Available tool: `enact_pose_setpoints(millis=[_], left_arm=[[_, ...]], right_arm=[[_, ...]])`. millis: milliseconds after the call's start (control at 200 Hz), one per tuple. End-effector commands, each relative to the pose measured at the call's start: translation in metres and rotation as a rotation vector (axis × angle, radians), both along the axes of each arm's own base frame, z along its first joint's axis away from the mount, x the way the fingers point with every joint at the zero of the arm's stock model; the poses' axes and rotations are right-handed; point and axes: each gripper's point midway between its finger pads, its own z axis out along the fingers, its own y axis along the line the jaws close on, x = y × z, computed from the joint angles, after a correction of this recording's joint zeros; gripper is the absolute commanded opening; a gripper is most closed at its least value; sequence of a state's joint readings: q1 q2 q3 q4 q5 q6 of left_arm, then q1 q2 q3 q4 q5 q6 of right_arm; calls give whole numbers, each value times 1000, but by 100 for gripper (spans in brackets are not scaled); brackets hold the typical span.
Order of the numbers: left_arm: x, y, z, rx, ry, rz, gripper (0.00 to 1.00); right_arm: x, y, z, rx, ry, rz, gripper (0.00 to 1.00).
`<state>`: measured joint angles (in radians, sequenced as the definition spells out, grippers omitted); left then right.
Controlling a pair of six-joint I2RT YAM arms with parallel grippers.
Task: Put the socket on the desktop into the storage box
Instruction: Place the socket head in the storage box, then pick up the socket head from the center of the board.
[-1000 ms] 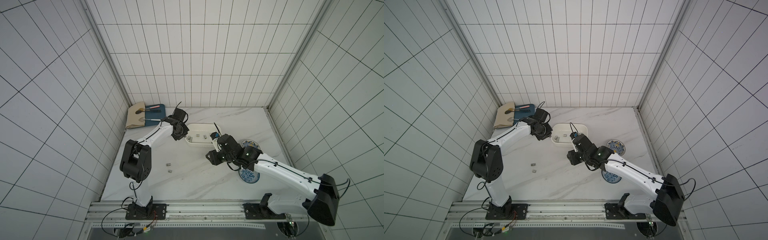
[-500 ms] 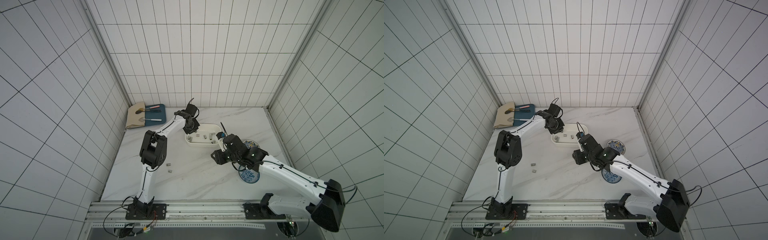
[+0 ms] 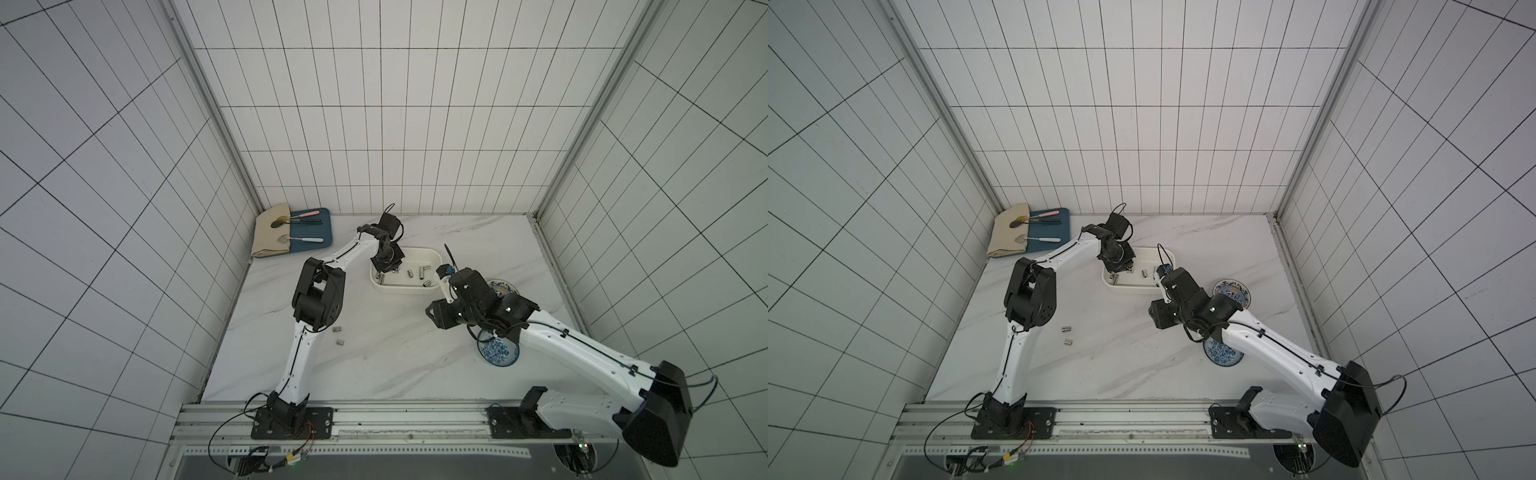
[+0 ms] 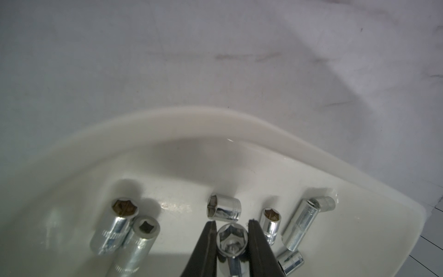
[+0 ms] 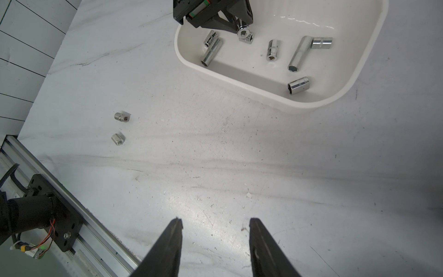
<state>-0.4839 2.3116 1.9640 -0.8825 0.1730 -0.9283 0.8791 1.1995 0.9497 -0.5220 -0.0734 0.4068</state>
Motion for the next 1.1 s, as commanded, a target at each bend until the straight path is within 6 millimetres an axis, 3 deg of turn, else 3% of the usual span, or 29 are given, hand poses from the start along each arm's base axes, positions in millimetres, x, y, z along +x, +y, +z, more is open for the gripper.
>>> enact_pose_setpoints(millis=[0,235,660,895,1094], left_arm=[[4,-6,-8,-1,0,-19,24],[5,-8,-4,-10,-7,-24,36],[0,-8,30,-21,-66,-56,40],[-11,-11,59,-10,-118,-98,45],[-33,9,75,24,-143,-109,48]], right_arm=[[-4,-8,-9,-20,18,1,48],[-5,-9,-9,-18,18,-3,49],[-5,-9,-4,-3,17,-13,49],[-6,-8,-2,9,22,-12,49],[-7,-6,-3,17,30,-5,49]])
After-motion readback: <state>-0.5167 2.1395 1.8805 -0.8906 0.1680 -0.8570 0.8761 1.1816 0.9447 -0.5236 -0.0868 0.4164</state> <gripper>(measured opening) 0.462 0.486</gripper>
